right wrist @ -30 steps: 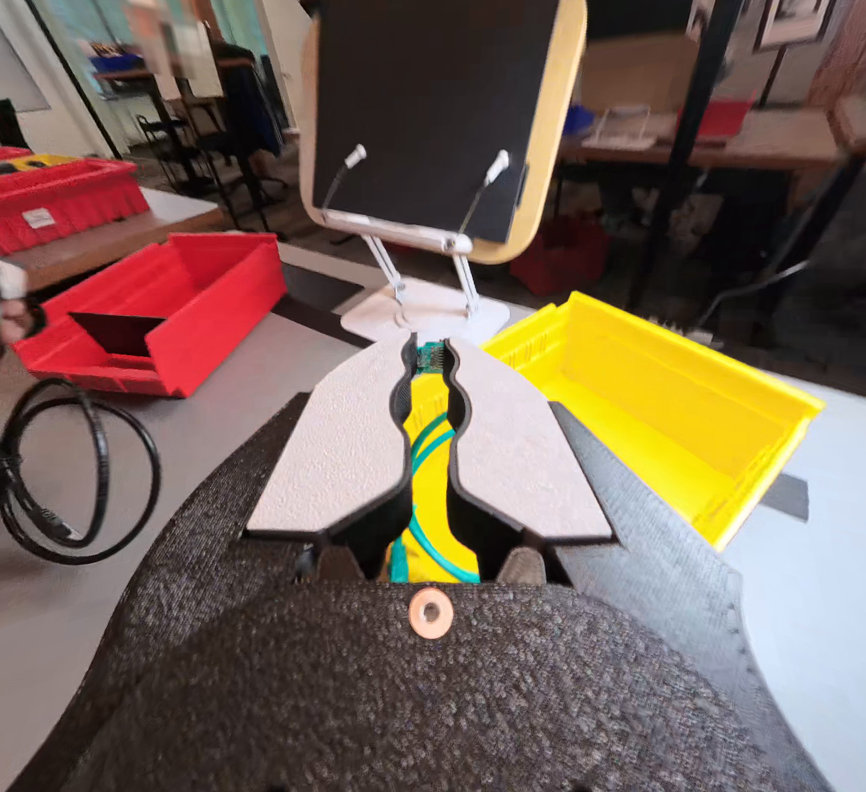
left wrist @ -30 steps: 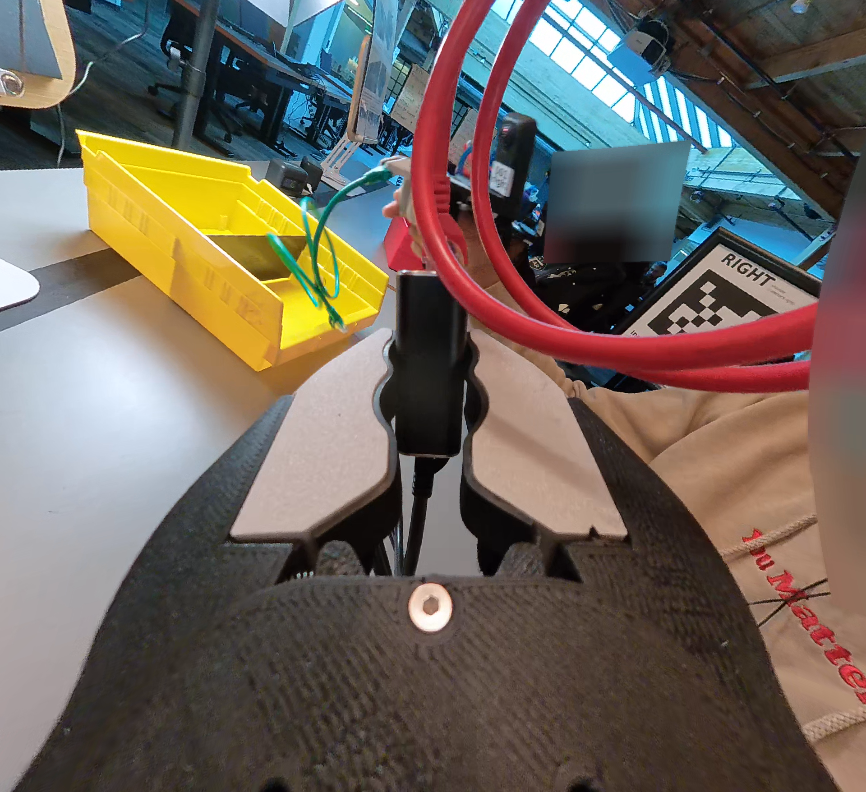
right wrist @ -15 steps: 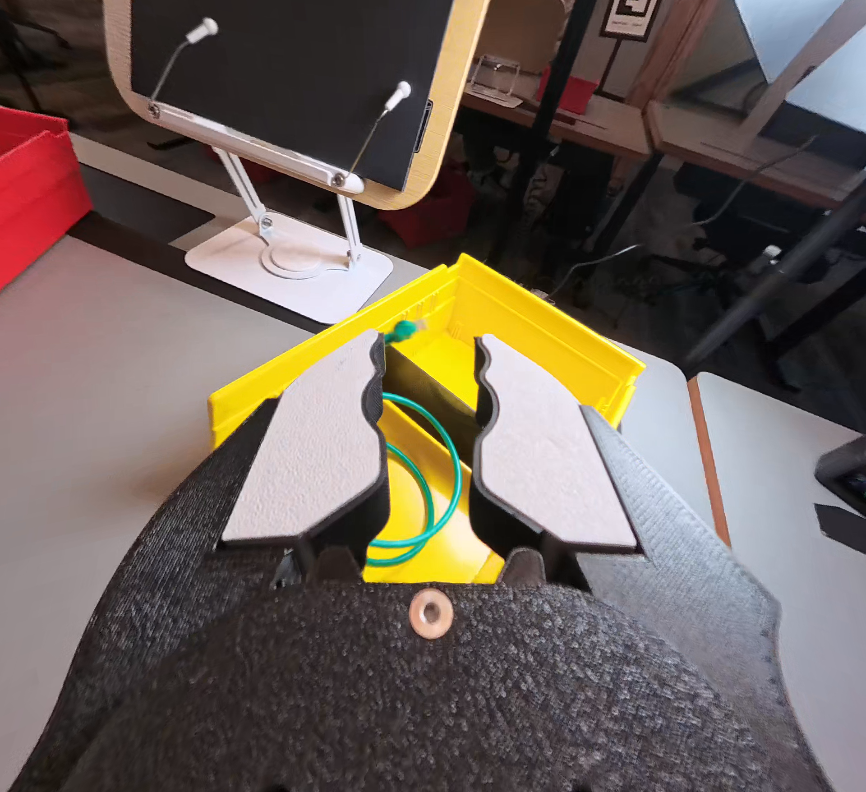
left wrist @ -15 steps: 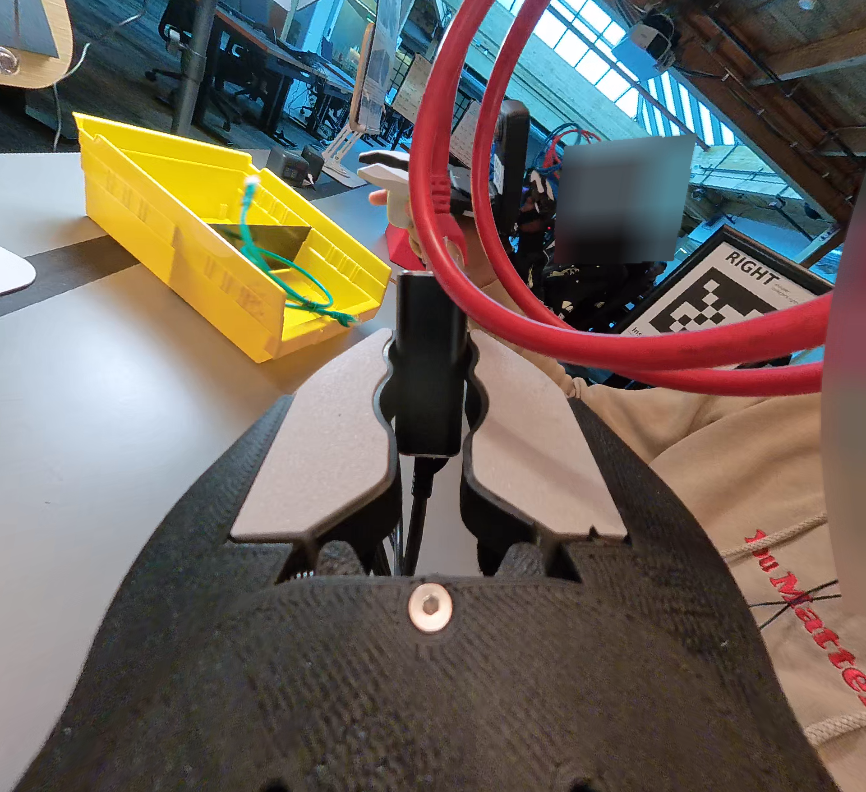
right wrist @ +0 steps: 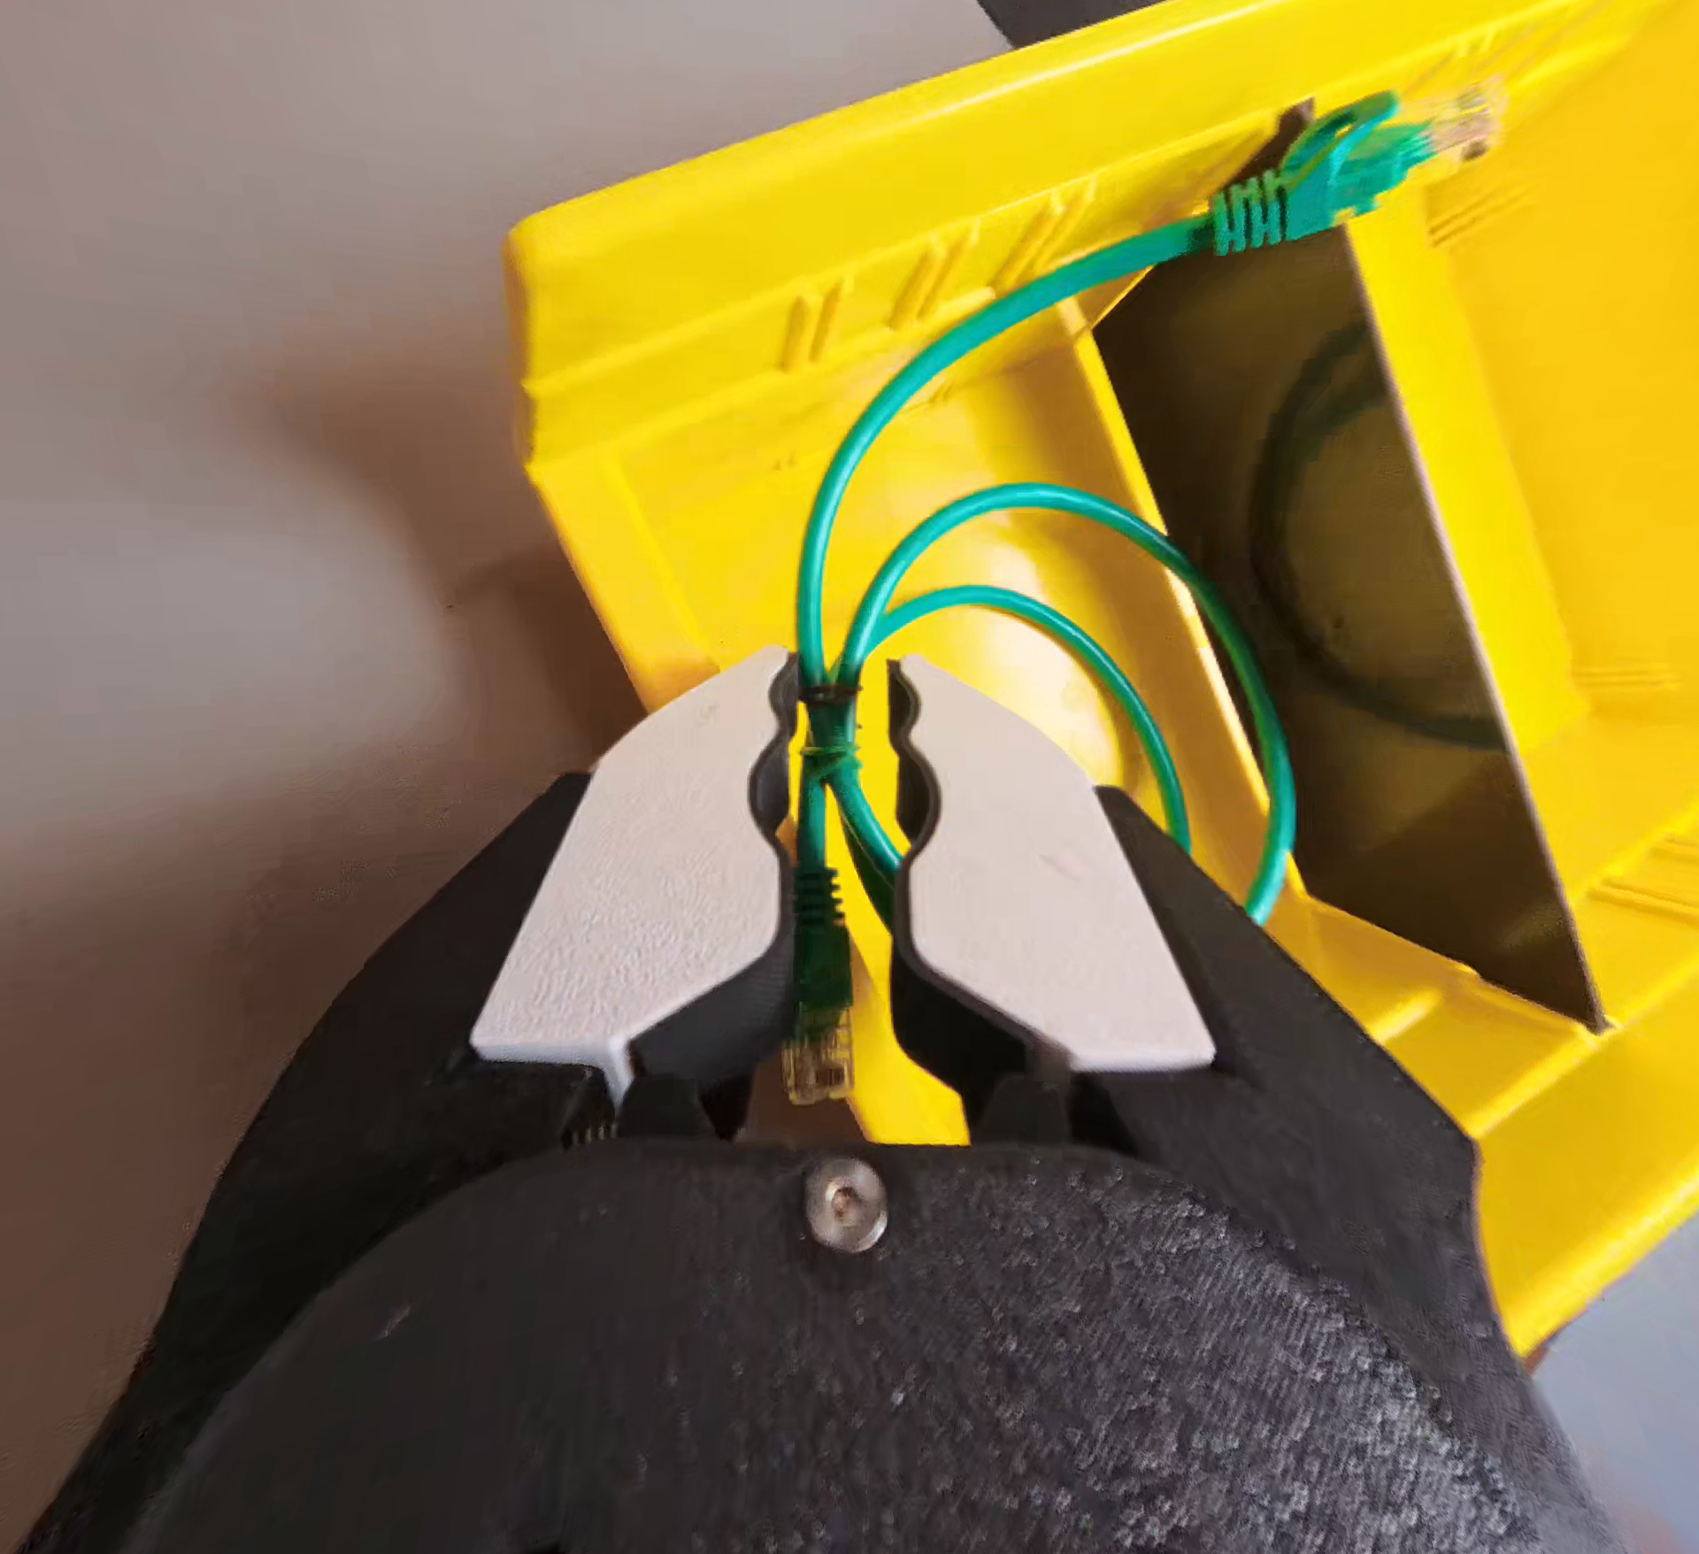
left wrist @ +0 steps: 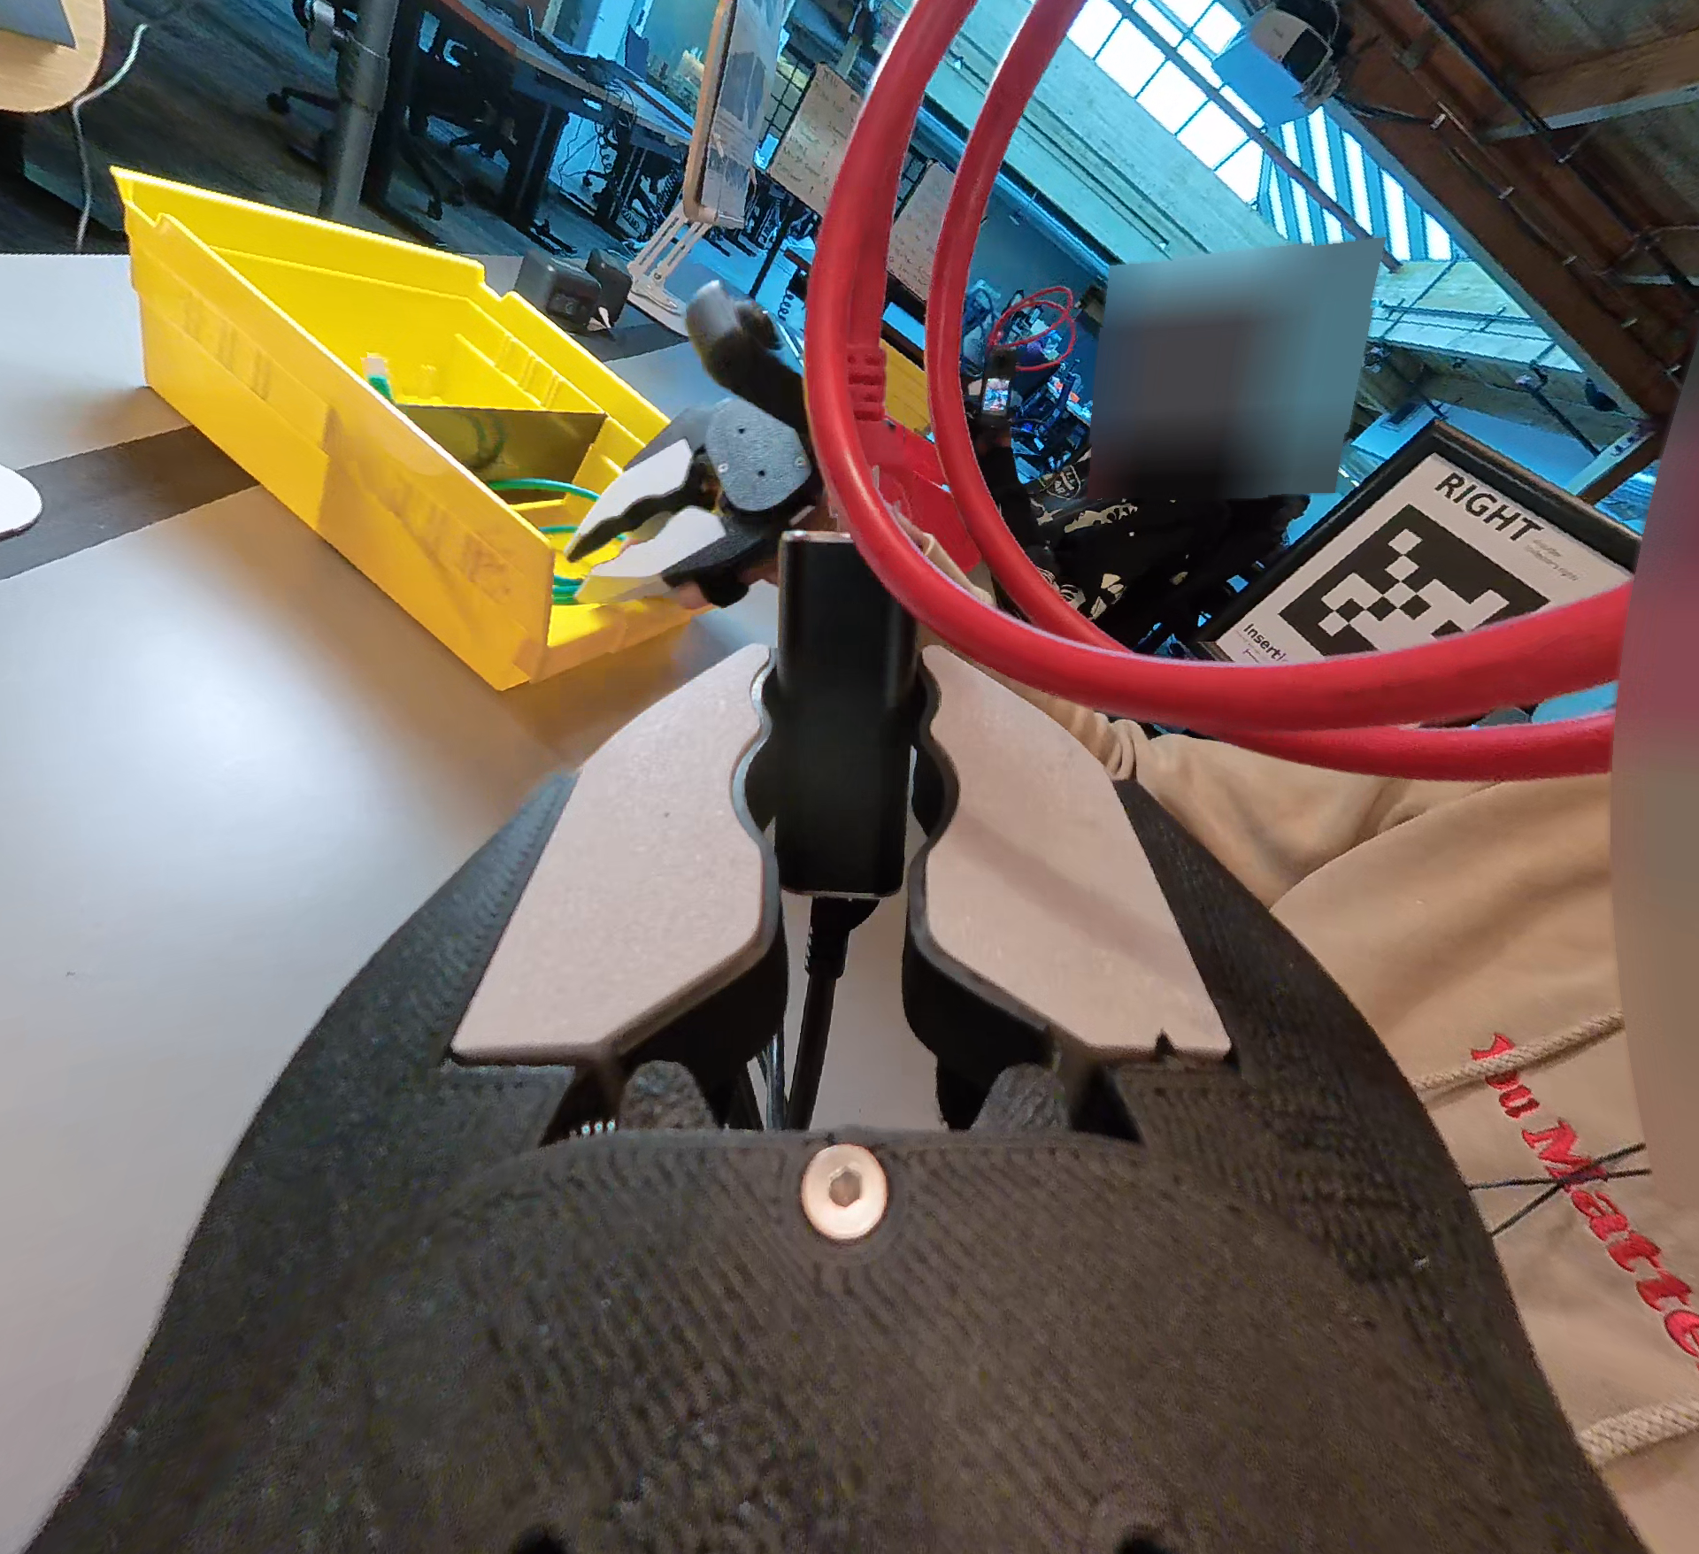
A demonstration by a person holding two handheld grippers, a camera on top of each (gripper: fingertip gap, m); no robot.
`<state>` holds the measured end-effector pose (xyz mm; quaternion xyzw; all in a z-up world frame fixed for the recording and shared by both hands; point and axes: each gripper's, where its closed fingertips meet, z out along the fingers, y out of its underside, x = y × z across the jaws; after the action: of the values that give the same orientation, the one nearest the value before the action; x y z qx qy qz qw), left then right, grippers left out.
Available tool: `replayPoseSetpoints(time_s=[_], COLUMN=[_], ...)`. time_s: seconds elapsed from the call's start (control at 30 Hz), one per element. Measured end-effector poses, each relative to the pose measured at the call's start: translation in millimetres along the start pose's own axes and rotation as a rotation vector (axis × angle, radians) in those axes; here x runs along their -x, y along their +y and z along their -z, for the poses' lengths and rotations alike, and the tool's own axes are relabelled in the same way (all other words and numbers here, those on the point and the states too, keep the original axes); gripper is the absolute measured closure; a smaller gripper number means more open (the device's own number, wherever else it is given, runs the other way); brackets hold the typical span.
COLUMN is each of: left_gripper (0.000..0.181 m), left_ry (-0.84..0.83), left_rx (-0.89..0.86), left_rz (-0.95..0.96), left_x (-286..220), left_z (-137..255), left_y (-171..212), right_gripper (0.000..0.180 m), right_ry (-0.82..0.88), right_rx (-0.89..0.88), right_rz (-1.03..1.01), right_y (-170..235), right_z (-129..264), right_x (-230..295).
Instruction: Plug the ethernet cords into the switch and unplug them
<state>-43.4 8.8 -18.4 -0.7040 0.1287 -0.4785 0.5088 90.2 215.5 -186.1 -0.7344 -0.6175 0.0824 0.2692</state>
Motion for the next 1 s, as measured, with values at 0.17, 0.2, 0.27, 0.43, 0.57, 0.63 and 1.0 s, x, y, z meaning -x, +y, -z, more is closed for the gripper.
replayPoseSetpoints(time_s=[0.17,0.2,0.27,0.43,0.57,0.63,1.0], left_gripper=[0.156,0.156,0.156,0.156,0.156,0.156,0.156], left_ry=[0.000,-0.001,-0.002,0.003,0.039,0.069,0.143], left_rx=[0.004,0.004,0.004,-0.004,0.016,0.032,0.166], left_rz=[-0.006,-0.006,-0.007,-0.004,0.017,0.028,-0.032], left_x=[-1.3,-1.4,-1.9,-1.9,-4.4,-8.8,-31.1], left_z=[-0.3,-0.3,-0.4,-0.3,-5.1,-9.8,-38.4], left_y=[0.1,0.2,0.2,-0.8,4.7,8.9,38.6], right_gripper=[0.164,0.162,0.153,0.145,0.147,0.148,0.159], right_ry=[0.122,0.135,0.128,0.077,-0.176,-0.356,-0.829], right_rx=[0.080,0.084,0.054,-0.305,-0.722,-0.851,-0.887], right_rz=[0.018,0.022,0.019,-0.026,0.010,0.040,0.026], right_y=[12.0,12.7,8.6,-48.2,-113.7,-133.2,-155.1], right_z=[-5.8,-4.9,1.4,56.6,130.6,161.6,173.4], right_x=[-17.6,-19.4,-19.4,-11.8,47.4,87.5,184.1])
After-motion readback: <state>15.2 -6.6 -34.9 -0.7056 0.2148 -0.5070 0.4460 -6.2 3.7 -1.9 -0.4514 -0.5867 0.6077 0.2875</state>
